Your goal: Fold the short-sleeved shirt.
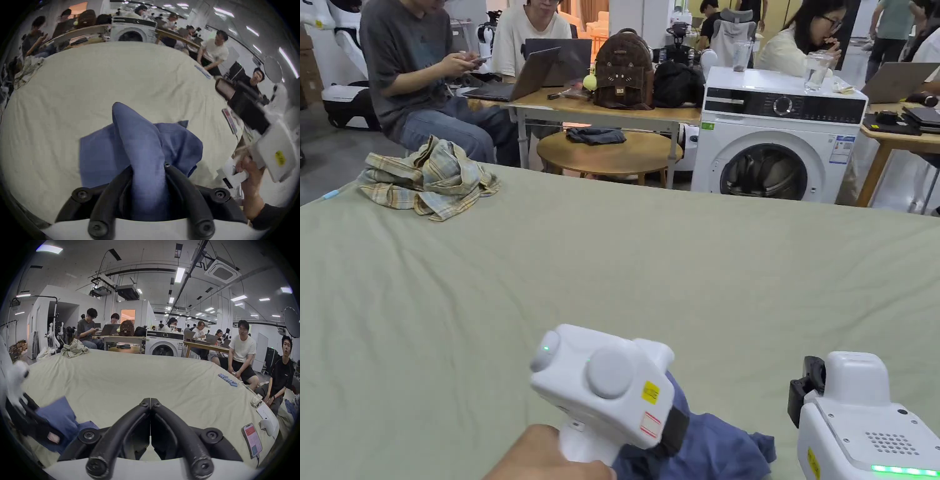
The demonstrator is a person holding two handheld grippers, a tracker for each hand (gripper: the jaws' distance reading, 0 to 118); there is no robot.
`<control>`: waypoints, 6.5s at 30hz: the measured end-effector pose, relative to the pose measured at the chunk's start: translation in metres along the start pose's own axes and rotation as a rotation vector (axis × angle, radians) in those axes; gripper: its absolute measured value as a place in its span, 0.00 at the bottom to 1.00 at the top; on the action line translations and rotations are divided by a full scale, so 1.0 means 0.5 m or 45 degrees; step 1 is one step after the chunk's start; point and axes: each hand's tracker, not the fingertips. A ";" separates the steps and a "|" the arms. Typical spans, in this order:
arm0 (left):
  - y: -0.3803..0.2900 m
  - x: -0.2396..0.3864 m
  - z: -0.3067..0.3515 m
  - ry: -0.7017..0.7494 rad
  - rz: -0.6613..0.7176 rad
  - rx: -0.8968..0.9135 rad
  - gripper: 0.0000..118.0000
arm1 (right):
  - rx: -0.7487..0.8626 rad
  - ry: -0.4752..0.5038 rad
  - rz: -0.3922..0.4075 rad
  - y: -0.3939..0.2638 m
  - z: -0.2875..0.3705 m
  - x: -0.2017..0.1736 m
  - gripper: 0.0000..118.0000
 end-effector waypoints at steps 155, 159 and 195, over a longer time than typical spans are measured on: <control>-0.328 -0.843 0.450 -0.041 1.047 0.283 0.20 | 0.045 0.573 0.113 0.119 -0.051 -0.454 0.00; -0.348 -0.904 0.503 0.061 1.081 0.243 0.20 | -0.005 0.640 0.113 0.113 -0.066 -0.503 0.00; -0.197 -0.580 0.281 0.416 0.437 0.506 0.47 | -0.068 0.431 0.065 0.075 -0.101 -0.361 0.00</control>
